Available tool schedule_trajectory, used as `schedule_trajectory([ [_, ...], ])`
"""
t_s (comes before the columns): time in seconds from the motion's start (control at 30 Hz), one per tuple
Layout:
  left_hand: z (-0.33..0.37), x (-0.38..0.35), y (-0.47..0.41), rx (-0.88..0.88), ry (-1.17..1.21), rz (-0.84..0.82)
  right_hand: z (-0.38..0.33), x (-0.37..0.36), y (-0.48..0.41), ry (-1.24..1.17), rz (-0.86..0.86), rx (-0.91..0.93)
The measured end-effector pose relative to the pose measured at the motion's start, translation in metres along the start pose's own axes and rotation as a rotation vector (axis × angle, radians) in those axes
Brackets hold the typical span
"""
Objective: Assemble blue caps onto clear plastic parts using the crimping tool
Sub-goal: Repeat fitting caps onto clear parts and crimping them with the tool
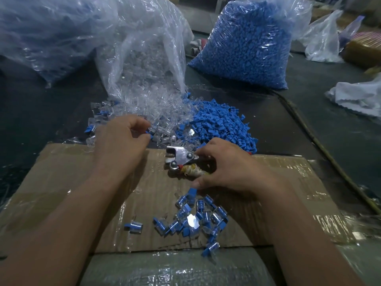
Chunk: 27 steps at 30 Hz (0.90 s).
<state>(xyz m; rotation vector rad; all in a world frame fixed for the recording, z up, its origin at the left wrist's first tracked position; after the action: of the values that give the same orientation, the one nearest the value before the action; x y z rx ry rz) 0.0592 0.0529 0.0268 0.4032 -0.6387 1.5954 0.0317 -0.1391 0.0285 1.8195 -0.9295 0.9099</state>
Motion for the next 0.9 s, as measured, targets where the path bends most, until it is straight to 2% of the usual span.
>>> schedule_trajectory([
  [0.37,-0.002,-0.022,-0.007,-0.012,-0.200,-0.176,-0.001,0.004,0.002,-0.018,0.015,0.021],
  [0.6,-0.005,-0.026,-0.010,-0.012,-0.291,-0.164,-0.001,0.005,0.001,-0.051,0.035,0.031],
  [0.73,-0.003,-0.017,-0.007,0.028,-0.131,-0.059,0.001,0.008,0.002,-0.143,0.099,0.018],
  [0.8,-0.003,-0.012,-0.005,0.064,0.031,-0.008,0.008,0.012,0.000,-0.159,0.208,-0.011],
  [0.9,0.002,-0.011,0.003,0.110,0.307,-0.030,0.020,0.018,-0.003,-0.127,0.377,-0.083],
])
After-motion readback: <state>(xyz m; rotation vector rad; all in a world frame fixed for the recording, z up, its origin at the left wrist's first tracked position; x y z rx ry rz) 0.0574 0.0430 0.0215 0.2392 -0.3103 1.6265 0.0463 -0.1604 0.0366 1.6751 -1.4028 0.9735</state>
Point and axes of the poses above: each hand's wrist, its own y-axis away from the middle knuckle, its own x-axis out of the back of the hand, z = x × y, the point moved 5 cm from there along -y, towards the middle knuckle, and after that the axes turned 9 degrees about -z, right-handed, at the moved point
